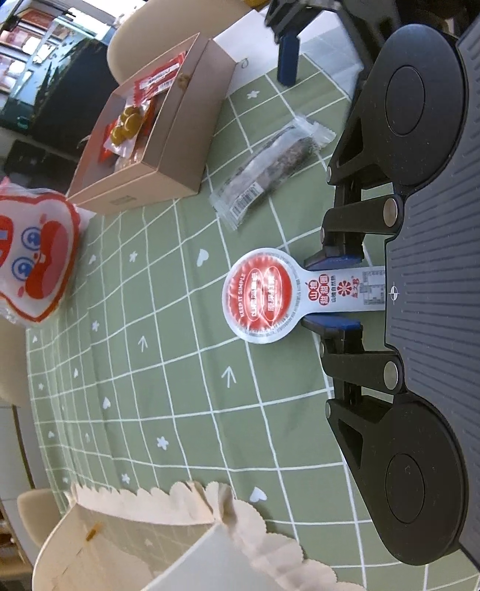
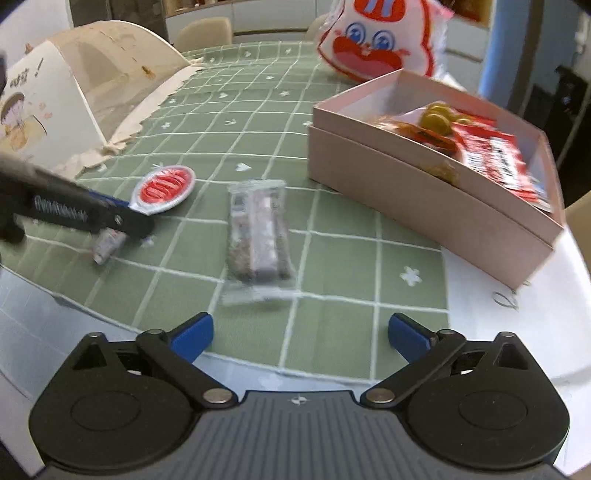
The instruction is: Organize snacks
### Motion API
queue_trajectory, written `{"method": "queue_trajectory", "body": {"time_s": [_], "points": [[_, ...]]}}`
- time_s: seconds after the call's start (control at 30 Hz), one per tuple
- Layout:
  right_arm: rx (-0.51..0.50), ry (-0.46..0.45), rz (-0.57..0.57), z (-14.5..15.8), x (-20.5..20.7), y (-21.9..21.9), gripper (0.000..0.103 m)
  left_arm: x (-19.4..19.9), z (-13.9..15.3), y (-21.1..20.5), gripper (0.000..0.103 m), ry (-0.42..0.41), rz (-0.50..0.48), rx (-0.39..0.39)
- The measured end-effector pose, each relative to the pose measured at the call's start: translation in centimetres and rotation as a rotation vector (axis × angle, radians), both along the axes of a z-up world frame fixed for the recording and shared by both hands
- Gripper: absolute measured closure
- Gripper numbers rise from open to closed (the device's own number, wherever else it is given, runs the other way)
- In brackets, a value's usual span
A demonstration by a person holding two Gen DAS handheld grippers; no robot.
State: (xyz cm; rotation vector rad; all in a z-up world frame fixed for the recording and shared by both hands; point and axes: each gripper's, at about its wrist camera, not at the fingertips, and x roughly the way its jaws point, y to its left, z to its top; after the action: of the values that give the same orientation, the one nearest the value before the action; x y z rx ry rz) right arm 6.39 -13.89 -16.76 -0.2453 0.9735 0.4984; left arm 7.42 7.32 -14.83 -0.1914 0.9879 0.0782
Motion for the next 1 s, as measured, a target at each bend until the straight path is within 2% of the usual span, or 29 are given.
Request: {"method": "queue_trajectory", "body": {"time_s": [0.13,0.23,0.3,0.33,0.37,0.43,0.57,0.73,0.8,0.87,1.0], "points": [[-0.001,-0.031,-0.005,0.4,1.3,1.8,0.010,-0.2,0.0,-0.6,0.074,-0.003,-0.035,0.043],[-0.010,-0.027,0.004,0.0,2.3,3.6,0.021,-0.5,0.1,-0.5,0.074,0.005,-0.045,0.028],[-0.012,-0.020,-0.001,-0.2,2.7,4.5,0.024,-0.8,0.0,-0.6,0.074,0.006,-0.056,0.028],[-0.032,-0.029,-0.013,-0.2,2.9,5.0,0.029,-1.0,0.0,-0.6,0.074,0.006,-0.064,0.030],[-0.056,-0.041,-0.023,-0.1,2.9,5.5,0.042,-1.2,0.0,-0.6,0.074,0.005,-0.072,0.031],[-0.058,-0.019,-0.032,0.3,2.7,5.9,0.060,-1.7,0.0,-0.7,0.074,0.000,-0.087,0.032],[-0.057,-0.012,-0.103,0.4,0.9,5.2,0.060,-2.3,-0.1,-0.3,0.074,-0.015,-0.121,0.022],[-0.020,-0.036,-0.095,0.3,-2.6,4.4,0.058,-2.5,-0.1,0.3,0.074,-0.031,-0.158,-0.004],[-0.005,-0.035,-0.111,0.4,-2.9,4.3,0.055,-2.5,-0.2,0.5,0.074,-0.033,-0.168,-0.010],[-0.010,-0.049,-0.146,0.2,-2.7,4.4,0.047,-2.6,-0.2,0.5,0.074,-0.037,-0.181,-0.011],[-0.065,-0.088,-0.140,0.0,-2.4,5.6,0.048,-2.7,-0.3,0.6,0.074,-0.047,-0.200,-0.014]]}}
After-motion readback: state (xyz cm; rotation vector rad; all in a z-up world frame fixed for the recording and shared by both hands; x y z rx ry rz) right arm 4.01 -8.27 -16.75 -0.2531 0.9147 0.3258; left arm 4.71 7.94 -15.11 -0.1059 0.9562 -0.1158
